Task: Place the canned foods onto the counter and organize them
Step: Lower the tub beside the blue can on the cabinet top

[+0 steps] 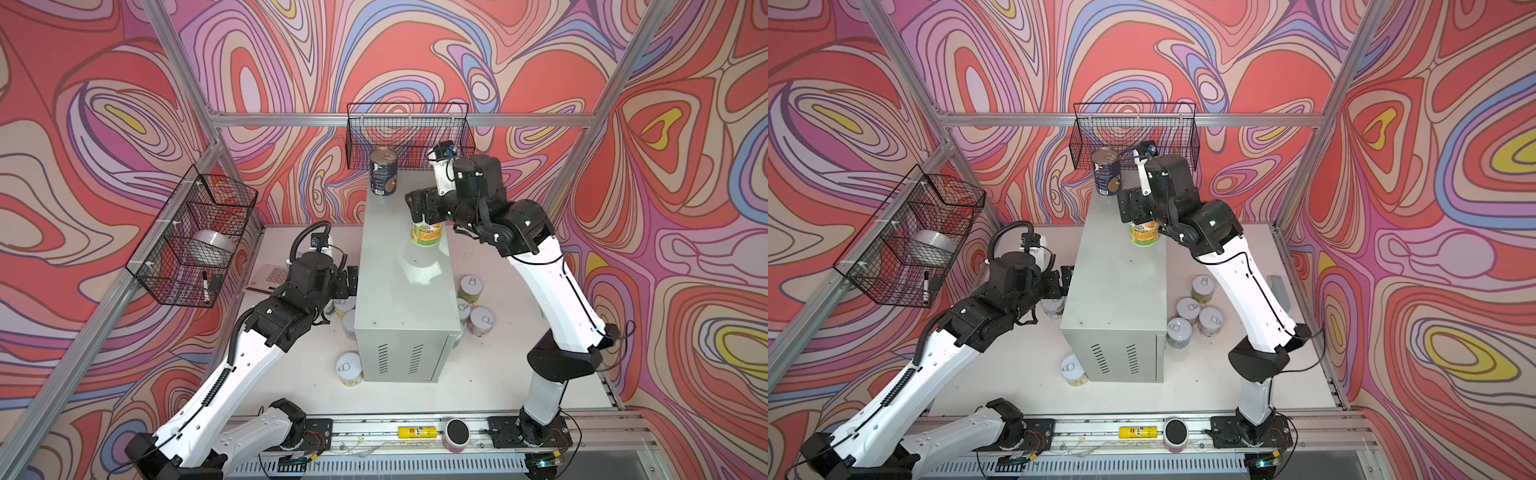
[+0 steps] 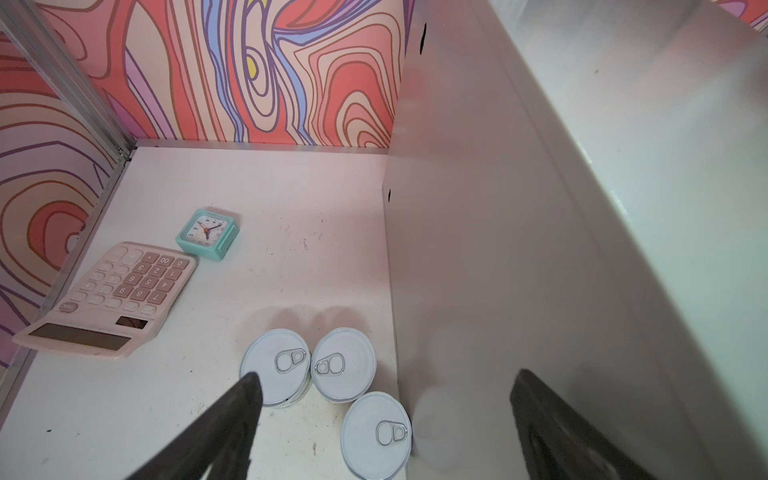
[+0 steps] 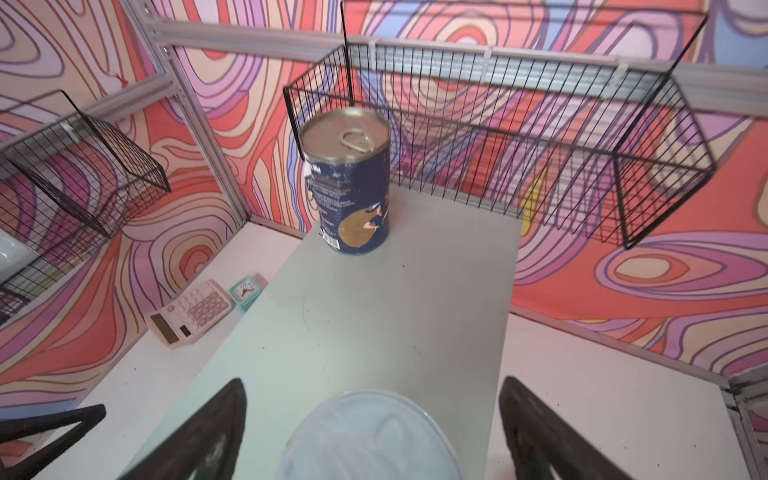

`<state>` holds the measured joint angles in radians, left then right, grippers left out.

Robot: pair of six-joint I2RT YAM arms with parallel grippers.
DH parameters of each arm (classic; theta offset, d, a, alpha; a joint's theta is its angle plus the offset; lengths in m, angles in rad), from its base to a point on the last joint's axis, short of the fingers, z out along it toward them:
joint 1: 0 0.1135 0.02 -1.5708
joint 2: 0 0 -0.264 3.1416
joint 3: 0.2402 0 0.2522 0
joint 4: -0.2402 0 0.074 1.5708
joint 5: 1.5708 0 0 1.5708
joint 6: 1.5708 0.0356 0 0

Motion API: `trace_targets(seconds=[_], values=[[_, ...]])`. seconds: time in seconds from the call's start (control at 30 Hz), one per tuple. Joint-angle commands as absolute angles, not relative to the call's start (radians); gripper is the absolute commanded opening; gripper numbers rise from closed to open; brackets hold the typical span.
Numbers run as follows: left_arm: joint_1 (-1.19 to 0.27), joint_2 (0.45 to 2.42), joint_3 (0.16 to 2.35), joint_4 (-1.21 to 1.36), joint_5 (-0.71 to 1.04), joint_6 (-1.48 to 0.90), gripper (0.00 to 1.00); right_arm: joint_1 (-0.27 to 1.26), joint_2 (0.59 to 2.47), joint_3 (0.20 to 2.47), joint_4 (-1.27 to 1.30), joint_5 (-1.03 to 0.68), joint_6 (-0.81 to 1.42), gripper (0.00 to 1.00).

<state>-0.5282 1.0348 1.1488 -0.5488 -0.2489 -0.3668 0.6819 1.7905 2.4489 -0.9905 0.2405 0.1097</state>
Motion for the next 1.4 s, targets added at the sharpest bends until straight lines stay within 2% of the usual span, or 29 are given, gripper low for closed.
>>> trace_targets(seconds=[0.0, 0.2, 0.37, 0.43, 0.47, 0.57, 0.77, 1.0, 1.37], values=[[-0.531, 1.016, 1.149, -0.514, -0.233, -0.365, 0.94, 0.681, 1.64, 2.342, -0.834, 0.212, 0.067, 0.96], [-0.531, 1.013, 1.151, -0.514, -0.229, -0.362, 0.94, 0.684, 1.489, 2.201, -0.842, 0.144, 0.069, 0.81], [-0.531, 1.009, 1.164, -0.524, -0.227, -0.353, 0.94, 0.701, 1.415, 2.076, -0.894, 0.102, 0.127, 0.64], [-0.531, 1.007, 1.169, -0.531, -0.231, -0.349, 0.94, 0.703, 1.38, 2.018, -0.899, 0.118, 0.155, 0.48], [-0.531, 1.008, 1.171, -0.535, -0.233, -0.348, 0.94, 0.703, 1.368, 1.995, -0.9, 0.116, 0.164, 0.46], [-0.53, 1.019, 1.182, -0.557, -0.25, -0.34, 0.94, 0.705, 1.337, 1.913, -0.891, 0.092, 0.204, 0.48], [-0.519, 1.059, 1.219, -0.589, -0.231, -0.327, 0.95, 0.707, 1.329, 1.768, -0.831, 0.078, 0.238, 0.59], [-0.518, 1.07, 1.195, -0.56, -0.197, -0.344, 0.95, 0.707, 1.372, 1.726, -0.758, 0.11, 0.214, 0.6], [-0.518, 1.077, 1.153, -0.511, -0.139, -0.375, 0.93, 0.706, 1.502, 1.82, -0.708, 0.228, 0.18, 0.58]])
